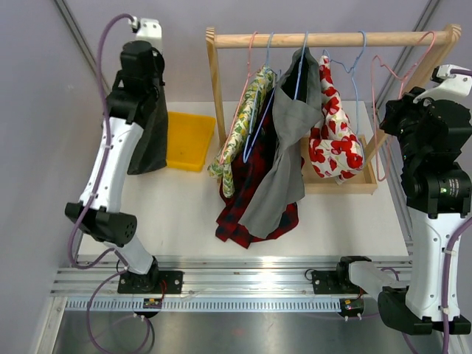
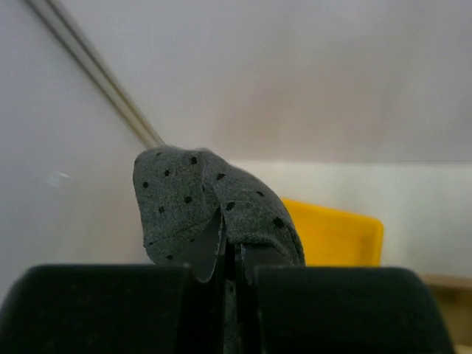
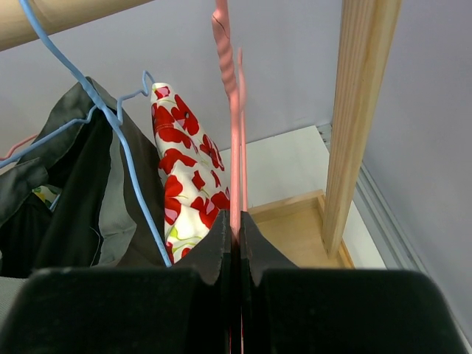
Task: Remove the skirt from the hanger
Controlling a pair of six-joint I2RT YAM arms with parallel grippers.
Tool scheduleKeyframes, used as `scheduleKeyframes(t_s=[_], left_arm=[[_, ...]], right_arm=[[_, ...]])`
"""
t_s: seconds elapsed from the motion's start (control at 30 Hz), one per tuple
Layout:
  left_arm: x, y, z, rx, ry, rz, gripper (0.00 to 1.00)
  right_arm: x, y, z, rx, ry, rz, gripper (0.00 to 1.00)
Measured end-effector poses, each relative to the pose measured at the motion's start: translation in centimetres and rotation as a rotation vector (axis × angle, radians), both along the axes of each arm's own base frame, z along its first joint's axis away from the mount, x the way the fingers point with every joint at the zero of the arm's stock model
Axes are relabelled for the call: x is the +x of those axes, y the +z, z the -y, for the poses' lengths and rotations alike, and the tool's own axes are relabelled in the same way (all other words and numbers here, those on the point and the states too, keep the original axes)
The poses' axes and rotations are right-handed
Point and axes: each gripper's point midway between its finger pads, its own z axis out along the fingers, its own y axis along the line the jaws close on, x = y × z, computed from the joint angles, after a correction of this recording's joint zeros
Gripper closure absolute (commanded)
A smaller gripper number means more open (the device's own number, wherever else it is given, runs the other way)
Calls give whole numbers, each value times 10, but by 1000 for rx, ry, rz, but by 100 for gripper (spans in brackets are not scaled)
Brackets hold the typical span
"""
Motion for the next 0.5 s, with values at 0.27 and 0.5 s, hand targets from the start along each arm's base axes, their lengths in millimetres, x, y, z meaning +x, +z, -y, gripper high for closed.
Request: scheduleKeyframes(t_s=[0.27,0.5], left_arm=[[60,-167,-11,-143,-15,-330,100],[65,-185,3,-249,-65,-369,1]], right_arm=[[0,-5,-1,1,3,-8,100],[0,-6,-1,1,5,-9,100]])
